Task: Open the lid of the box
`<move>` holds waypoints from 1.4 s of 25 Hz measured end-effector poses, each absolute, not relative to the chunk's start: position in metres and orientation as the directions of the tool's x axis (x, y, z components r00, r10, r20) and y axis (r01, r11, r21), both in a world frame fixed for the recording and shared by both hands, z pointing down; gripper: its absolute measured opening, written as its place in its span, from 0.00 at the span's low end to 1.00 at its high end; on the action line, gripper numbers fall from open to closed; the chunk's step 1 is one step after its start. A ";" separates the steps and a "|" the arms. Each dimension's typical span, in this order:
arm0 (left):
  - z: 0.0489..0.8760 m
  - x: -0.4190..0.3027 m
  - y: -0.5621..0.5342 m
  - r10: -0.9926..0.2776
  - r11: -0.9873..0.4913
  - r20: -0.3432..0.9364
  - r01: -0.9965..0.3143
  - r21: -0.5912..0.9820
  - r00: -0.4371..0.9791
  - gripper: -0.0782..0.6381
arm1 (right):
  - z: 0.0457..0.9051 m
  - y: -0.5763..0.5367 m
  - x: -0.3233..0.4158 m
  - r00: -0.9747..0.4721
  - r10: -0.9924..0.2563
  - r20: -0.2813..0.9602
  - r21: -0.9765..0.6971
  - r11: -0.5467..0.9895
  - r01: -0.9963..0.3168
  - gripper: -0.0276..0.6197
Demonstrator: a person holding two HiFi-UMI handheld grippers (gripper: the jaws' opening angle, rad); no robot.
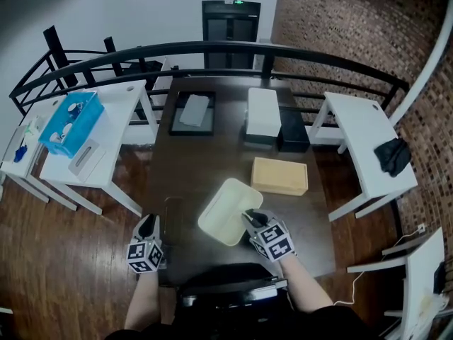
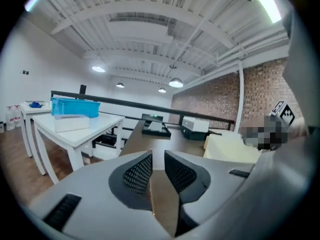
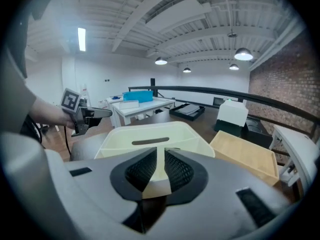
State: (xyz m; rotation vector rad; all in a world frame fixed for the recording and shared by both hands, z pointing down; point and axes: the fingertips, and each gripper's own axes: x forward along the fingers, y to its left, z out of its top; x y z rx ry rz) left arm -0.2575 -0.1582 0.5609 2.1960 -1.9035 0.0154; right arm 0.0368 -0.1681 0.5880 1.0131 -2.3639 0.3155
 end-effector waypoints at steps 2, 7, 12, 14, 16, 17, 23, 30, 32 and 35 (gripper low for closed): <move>0.526 -0.250 -0.156 -0.975 -0.188 0.078 -0.965 0.185 0.206 0.16 | 0.558 -0.172 0.050 -0.584 -0.655 0.479 -0.015 0.659 -0.752 0.12; 0.453 -0.217 -0.147 -0.940 -0.340 -0.072 -0.928 0.153 0.333 0.12 | 0.479 -0.181 0.122 -0.506 -0.834 0.222 -0.079 0.502 -0.862 0.05; 0.418 -0.197 -0.141 -0.914 -0.402 -0.155 -0.893 0.203 0.376 0.12 | 0.438 -0.170 0.199 -0.346 -0.934 0.086 -0.172 0.328 -0.929 0.05; 0.417 -0.192 -0.140 -0.910 -0.412 -0.156 -0.884 0.221 0.385 0.12 | 0.433 -0.161 0.220 -0.300 -0.951 0.071 -0.186 0.282 -0.941 0.05; 0.420 -0.190 -0.139 -0.909 -0.416 -0.147 -0.879 0.234 0.391 0.12 | 0.434 -0.150 0.232 -0.274 -0.959 0.068 -0.192 0.257 -0.947 0.05; 0.421 -0.191 -0.139 -0.909 -0.415 -0.146 -0.877 0.242 0.390 0.12 | 0.437 -0.145 0.237 -0.268 -0.961 0.069 -0.196 0.251 -0.948 0.04; 0.418 -0.196 -0.133 -0.911 -0.410 -0.161 -0.867 0.281 0.379 0.11 | 0.446 -0.132 0.245 -0.258 -0.962 0.086 -0.221 0.234 -0.947 0.05; 0.423 -0.196 -0.131 -0.915 -0.403 -0.149 -0.873 0.276 0.375 0.11 | 0.448 -0.136 0.241 -0.271 -0.959 0.086 -0.219 0.247 -0.944 0.05; 0.424 -0.197 -0.131 -0.915 -0.402 -0.143 -0.874 0.272 0.377 0.11 | 0.447 -0.138 0.239 -0.277 -0.958 0.079 -0.216 0.255 -0.943 0.05; 0.428 -0.200 -0.132 -0.919 -0.393 -0.137 -0.875 0.281 0.369 0.11 | 0.441 -0.142 0.235 -0.284 -0.957 0.067 -0.205 0.265 -0.942 0.05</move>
